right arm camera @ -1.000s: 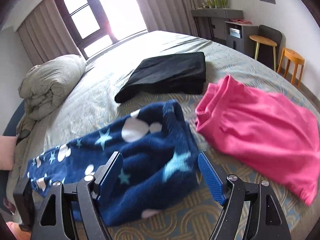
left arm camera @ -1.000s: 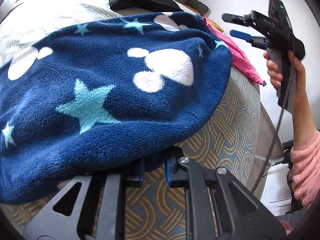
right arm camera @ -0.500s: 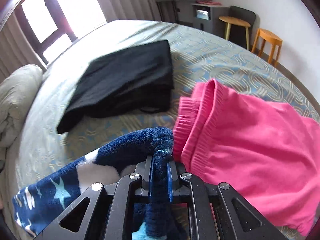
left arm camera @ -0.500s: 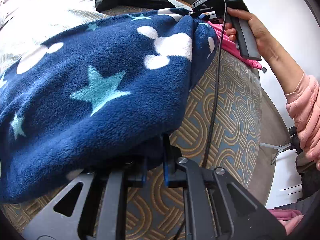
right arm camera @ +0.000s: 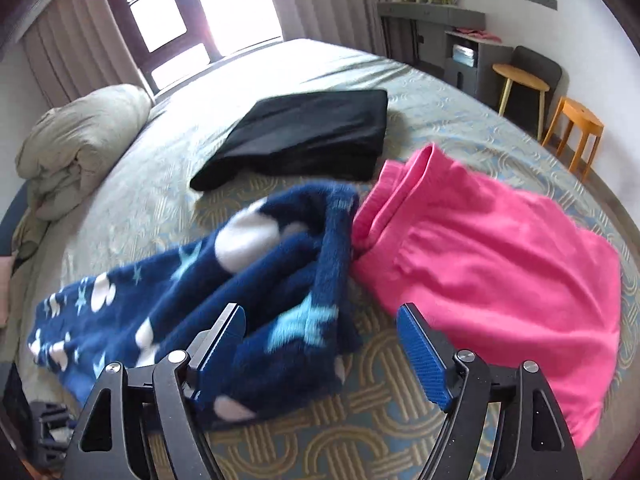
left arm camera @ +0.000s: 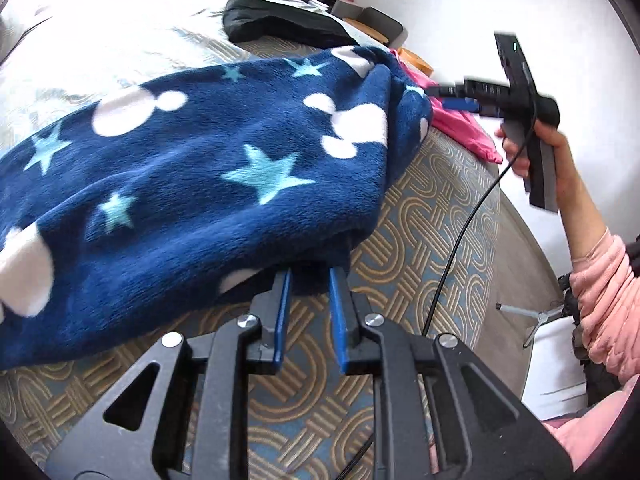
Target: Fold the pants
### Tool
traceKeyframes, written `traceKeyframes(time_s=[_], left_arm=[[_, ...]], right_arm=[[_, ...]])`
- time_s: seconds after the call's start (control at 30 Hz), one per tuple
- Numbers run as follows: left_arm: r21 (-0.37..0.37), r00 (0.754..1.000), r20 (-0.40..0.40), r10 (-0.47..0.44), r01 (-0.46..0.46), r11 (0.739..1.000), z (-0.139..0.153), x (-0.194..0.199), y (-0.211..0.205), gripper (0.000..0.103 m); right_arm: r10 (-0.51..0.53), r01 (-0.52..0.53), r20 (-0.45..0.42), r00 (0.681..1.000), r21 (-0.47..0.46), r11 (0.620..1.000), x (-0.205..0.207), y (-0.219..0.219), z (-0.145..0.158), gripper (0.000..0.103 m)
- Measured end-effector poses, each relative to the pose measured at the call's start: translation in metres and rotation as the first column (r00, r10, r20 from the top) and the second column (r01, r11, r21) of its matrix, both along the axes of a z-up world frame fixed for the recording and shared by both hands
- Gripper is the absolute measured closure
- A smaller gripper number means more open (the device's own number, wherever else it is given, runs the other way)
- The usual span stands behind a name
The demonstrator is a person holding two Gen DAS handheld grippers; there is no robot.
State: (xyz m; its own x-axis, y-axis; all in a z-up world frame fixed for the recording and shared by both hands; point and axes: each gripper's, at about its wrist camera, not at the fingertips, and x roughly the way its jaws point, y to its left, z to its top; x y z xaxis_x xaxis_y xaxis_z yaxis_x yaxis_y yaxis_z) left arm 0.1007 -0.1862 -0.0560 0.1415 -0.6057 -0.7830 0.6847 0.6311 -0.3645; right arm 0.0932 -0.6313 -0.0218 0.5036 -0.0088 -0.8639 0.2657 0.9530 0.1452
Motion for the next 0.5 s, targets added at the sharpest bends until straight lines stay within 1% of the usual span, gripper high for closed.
traceKeyframes(time_s=[0.07, 0.1, 0.13, 0.17, 0.2, 0.23, 0.27, 0.3, 0.33, 0.37, 0.4, 0.43, 0.47, 0.5], left_arm=[[0.001, 0.998, 0.015, 0.058, -0.058, 0.998, 0.006, 0.009, 0.024, 0.082], [0.007, 0.995, 0.026, 0.095, -0.096, 0.995, 0.009, 0.016, 0.038, 0.082], [0.008, 0.988, 0.041, 0.147, -0.148, 0.989, 0.014, 0.024, 0.054, 0.082], [0.012, 0.976, 0.061, 0.209, -0.21, 0.978, 0.019, 0.033, 0.072, 0.082], [0.009, 0.958, 0.083, 0.275, -0.277, 0.961, 0.024, 0.039, 0.093, 0.082], [-0.002, 0.933, 0.102, 0.344, -0.346, 0.938, 0.029, 0.046, 0.115, 0.082], [-0.012, 0.901, 0.12, 0.417, -0.419, 0.908, 0.034, 0.052, 0.142, 0.081], [-0.011, 0.864, 0.137, 0.485, -0.488, 0.873, 0.034, 0.057, 0.169, 0.079], [0.001, 0.821, 0.154, 0.55, -0.556, 0.831, 0.033, 0.059, 0.196, 0.077], [0.02, 0.773, 0.168, 0.612, -0.623, 0.782, 0.03, 0.06, 0.223, 0.077], [0.045, 0.722, 0.181, 0.668, -0.684, 0.728, 0.026, 0.061, 0.25, 0.077], [0.068, 0.669, 0.193, 0.717, -0.738, 0.671, 0.022, 0.06, 0.276, 0.077], [0.083, 0.624, 0.197, 0.756, -0.779, 0.622, 0.018, 0.06, 0.298, 0.077], [0.094, 0.583, 0.192, 0.79, -0.812, 0.576, 0.013, 0.057, 0.318, 0.076]], right_arm=[[-0.006, 0.006, -0.054, 0.999, -0.002, 1.0, 0.0, 0.005, -0.018, 0.023], [-0.022, 0.022, -0.062, 0.998, 0.005, 1.0, 0.0, 0.006, -0.025, 0.028], [-0.034, 0.036, -0.049, 0.998, 0.043, 0.998, -0.001, 0.007, -0.03, 0.071], [-0.045, 0.05, -0.047, 0.998, 0.106, 0.993, 0.0, 0.006, -0.034, 0.087], [-0.092, 0.1, -0.062, 0.994, 0.13, 0.986, 0.0, 0.004, -0.035, 0.087], [-0.113, 0.118, -0.054, 0.992, 0.099, 0.988, -0.001, 0.005, -0.031, 0.087], [-0.115, 0.117, -0.038, 0.993, 0.049, 0.992, -0.004, 0.008, -0.024, 0.087], [-0.126, 0.127, -0.045, 0.991, 0.006, 0.992, -0.007, 0.007, -0.021, 0.087], [-0.143, 0.141, -0.078, 0.987, -0.026, 0.99, -0.009, 0.001, -0.023, 0.087], [-0.155, 0.153, -0.11, 0.982, -0.024, 0.988, -0.011, -0.008, -0.029, 0.087], [-0.171, 0.172, -0.138, 0.976, -0.003, 0.985, -0.013, -0.015, -0.036, 0.086], [-0.19, 0.194, -0.152, 0.97, 0.013, 0.981, -0.017, -0.019, -0.038, 0.081], [-0.203, 0.205, -0.16, 0.966, -0.001, 0.979, -0.019, -0.018, -0.037, 0.071], [-0.22, 0.215, -0.177, 0.959, -0.044, 0.976, -0.02, -0.014, -0.034, 0.065]])
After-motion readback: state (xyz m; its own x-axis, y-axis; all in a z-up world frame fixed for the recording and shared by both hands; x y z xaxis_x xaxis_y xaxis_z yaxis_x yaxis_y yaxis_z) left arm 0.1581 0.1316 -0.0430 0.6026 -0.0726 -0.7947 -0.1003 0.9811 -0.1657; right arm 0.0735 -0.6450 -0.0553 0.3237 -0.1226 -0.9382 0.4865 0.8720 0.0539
